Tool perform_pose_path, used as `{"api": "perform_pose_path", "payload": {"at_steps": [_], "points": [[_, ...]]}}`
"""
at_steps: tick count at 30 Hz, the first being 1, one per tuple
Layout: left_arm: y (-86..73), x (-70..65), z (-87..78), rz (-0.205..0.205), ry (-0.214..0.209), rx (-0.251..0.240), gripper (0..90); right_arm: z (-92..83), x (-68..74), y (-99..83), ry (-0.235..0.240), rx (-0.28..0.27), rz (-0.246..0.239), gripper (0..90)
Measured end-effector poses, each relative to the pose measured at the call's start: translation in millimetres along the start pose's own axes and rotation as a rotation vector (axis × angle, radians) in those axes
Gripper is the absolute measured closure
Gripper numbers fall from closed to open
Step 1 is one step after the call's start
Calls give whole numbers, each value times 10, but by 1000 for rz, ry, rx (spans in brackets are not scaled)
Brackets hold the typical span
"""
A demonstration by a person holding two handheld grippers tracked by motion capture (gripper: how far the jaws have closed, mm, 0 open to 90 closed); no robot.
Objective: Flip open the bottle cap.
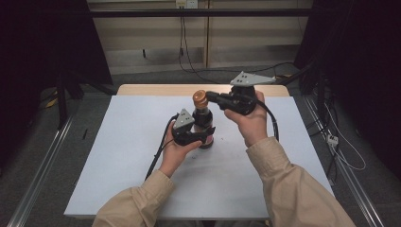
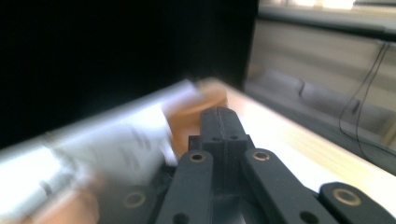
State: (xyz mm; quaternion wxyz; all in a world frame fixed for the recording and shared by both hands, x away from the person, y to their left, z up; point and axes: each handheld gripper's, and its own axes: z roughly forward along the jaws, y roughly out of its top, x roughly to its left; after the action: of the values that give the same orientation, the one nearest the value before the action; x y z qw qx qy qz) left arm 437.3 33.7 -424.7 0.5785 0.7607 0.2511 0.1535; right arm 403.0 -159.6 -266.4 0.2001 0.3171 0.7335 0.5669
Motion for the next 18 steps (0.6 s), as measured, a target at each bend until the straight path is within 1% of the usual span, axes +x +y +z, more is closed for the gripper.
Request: {"api": "perform_pose_path", "payload": {"at_steps": [1,2,3,4,5,6,7,8,10,13,16,18], "points": [[11,-22,18,18,-9,9,317,-23,38,99,-22,10,-51,900],[20,-49,31,21,10,11,316,-18,74,172,-34,33,-80,900],[18,-65,35,6,44,4,316,-4,104,218,-38,59,-96,900],[13,-26,24,-7,18,5,315,3,123,240,-48,78,-112,900],[8,4,7,-13,7,8,314,-1,121,236,-52,76,-112,900],[10,-6,6,-12,7,7,314,-10,105,216,-57,71,-108,900],[11,-23,9,2,12,9,313,-14,87,183,-65,77,-110,900],[11,-34,17,6,15,7,313,-18,68,140,-64,69,-100,900],[7,-24,20,-9,16,3,312,-27,35,66,-62,65,-77,900],[6,-20,16,-8,13,2,311,-56,-25,14,-61,55,-53,900],[5,-19,20,-11,15,-1,310,-85,-62,-16,-68,55,-46,900],[7,-16,19,-9,16,2,310,-91,-71,-55,-65,64,-46,900]]}}
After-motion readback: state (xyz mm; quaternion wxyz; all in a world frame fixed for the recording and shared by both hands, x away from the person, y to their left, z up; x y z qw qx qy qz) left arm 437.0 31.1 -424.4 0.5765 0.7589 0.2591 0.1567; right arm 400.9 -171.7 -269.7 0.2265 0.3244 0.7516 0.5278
